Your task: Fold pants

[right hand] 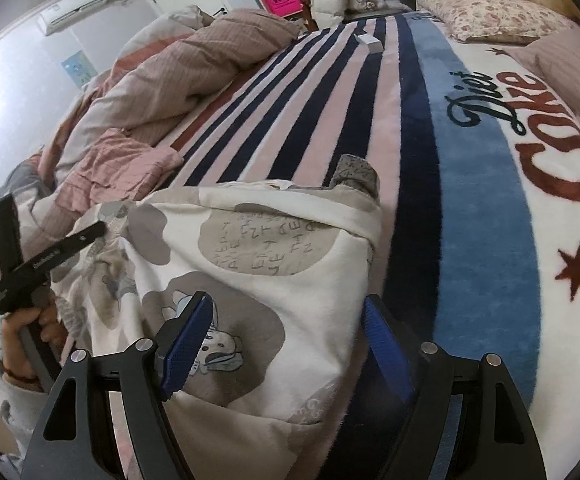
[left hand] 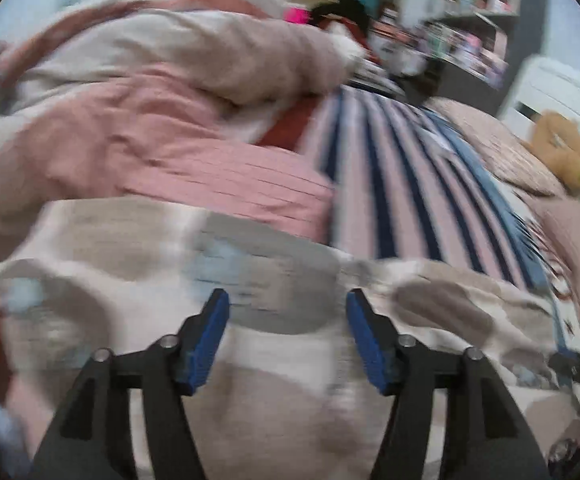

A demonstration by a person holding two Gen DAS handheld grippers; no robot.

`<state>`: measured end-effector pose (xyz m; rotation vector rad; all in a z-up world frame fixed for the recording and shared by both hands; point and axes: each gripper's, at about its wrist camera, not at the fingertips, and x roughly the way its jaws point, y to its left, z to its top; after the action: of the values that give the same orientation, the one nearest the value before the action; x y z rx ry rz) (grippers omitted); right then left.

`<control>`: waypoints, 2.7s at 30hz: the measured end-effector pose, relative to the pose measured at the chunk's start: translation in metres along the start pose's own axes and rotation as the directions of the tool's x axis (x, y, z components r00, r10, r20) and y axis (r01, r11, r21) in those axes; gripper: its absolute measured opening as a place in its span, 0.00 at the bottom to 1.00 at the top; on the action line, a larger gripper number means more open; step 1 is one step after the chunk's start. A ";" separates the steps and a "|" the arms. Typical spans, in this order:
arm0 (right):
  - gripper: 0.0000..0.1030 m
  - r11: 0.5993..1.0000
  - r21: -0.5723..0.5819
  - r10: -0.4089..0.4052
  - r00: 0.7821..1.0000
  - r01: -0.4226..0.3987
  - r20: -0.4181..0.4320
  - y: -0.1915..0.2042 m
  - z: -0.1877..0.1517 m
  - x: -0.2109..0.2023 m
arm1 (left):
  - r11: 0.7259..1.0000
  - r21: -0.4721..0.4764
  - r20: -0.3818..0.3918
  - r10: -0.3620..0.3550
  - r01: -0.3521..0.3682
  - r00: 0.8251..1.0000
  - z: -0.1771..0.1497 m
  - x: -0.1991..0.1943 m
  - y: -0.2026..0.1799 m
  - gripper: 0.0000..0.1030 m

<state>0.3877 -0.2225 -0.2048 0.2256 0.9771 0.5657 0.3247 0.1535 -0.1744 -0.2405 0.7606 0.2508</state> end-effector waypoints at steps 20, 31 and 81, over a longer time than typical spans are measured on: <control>0.71 1.000 -0.001 -0.006 1.000 0.006 -0.001 0.003 0.000 0.003 | 0.894 -0.323 -0.147 0.275 -0.309 0.950 -0.030 0.009 0.134 0.85; 0.71 1.000 0.013 0.010 1.000 -0.010 0.006 0.004 0.000 0.001 | 0.952 -0.292 -0.031 0.084 -0.089 0.996 -0.022 0.001 0.105 0.12; 0.15 0.967 -0.256 -0.013 0.999 0.003 -0.035 0.102 -0.010 0.032 | 0.920 0.148 -0.062 -0.358 0.363 0.932 -0.006 -0.021 -0.066 0.75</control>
<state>0.3576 -0.1210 -0.1897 -0.0198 0.9294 0.6841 0.3263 0.0869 -0.1553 -0.2312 0.7509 -0.1639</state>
